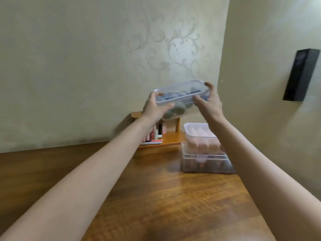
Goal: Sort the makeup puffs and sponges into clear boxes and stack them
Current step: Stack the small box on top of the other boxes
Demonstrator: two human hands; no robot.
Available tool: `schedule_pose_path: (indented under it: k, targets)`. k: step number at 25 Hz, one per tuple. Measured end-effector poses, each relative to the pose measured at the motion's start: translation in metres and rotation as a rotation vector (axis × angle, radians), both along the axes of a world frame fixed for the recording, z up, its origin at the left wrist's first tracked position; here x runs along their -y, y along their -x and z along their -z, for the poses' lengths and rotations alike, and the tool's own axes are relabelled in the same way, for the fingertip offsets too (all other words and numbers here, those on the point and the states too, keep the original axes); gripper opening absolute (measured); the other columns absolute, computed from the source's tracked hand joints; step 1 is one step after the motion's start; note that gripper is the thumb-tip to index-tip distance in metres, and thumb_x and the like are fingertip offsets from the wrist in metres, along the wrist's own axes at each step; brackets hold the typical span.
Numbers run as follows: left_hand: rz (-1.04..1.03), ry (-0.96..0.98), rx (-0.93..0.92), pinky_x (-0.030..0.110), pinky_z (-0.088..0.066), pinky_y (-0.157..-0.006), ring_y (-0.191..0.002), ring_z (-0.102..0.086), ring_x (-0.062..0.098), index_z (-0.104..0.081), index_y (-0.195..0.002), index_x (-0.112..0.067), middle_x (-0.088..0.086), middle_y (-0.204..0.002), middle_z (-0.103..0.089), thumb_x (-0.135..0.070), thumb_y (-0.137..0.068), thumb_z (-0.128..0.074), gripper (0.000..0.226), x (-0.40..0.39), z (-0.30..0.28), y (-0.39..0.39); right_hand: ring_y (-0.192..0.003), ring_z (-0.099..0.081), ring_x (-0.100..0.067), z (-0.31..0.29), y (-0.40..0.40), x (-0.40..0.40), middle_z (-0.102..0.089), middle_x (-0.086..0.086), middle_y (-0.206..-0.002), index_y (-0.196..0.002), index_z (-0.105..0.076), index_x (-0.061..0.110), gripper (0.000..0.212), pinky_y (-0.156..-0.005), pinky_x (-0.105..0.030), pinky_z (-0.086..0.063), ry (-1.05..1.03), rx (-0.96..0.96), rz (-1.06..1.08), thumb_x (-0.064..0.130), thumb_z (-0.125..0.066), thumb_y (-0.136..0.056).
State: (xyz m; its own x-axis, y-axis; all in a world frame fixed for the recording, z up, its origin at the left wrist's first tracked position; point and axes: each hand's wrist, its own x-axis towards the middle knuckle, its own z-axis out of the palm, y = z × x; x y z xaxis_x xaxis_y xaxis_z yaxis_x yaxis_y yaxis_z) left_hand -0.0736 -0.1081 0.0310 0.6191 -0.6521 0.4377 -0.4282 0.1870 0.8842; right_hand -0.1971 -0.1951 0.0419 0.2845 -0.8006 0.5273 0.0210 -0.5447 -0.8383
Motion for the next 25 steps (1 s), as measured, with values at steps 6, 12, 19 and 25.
schedule_pose_path:
  k: [6,12,19,25]
  targets:
    - [0.222,-0.228,-0.047,0.035,-0.042,-0.094,-0.115,-0.046,0.022,-0.038,-0.138,-0.028,0.012,-0.145,-0.038,-0.035,-0.089,-0.059,0.053,0.037,0.033,0.051,-0.126,-0.041,-0.036,0.052,0.063,0.049,-0.046,-0.015,-0.136,-0.138,-0.036,0.019,0.061,-0.106,-0.046,-0.035,-0.17,-0.227,0.266,0.028,-0.054,-0.08]
    - [0.391,-0.14,-0.389,0.046,-0.038,-0.103,-0.124,-0.038,0.022,-0.015,-0.146,-0.04,0.003,-0.151,-0.029,-0.055,-0.091,-0.042,0.063,0.06,0.035,0.074,-0.11,-0.05,-0.024,0.069,0.085,0.077,-0.054,-0.008,-0.12,-0.127,-0.049,0.012,0.041,-0.097,-0.041,-0.043,-0.414,0.012,0.041,0.03,-0.042,-0.092]
    - [0.445,-0.162,-0.32,0.047,-0.035,-0.105,-0.138,-0.029,0.027,-0.016,-0.146,-0.041,0.0,-0.15,-0.028,-0.053,-0.094,-0.037,0.057,0.079,0.041,0.1,-0.119,-0.053,-0.029,0.08,0.12,0.102,-0.056,-0.009,-0.128,-0.13,-0.048,0.018,0.044,-0.102,-0.048,-0.043,-0.398,0.135,0.086,0.038,-0.042,-0.092]
    - [0.151,-0.59,-0.19,0.044,-0.013,-0.117,-0.146,-0.015,0.026,-0.021,-0.149,-0.018,0.006,-0.158,-0.017,-0.048,-0.1,-0.015,0.058,0.06,0.081,0.071,-0.124,-0.046,-0.032,0.115,0.121,0.099,-0.052,-0.008,-0.126,-0.132,-0.047,0.012,0.05,-0.104,-0.044,-0.037,-0.782,0.065,0.174,0.04,-0.025,-0.097]
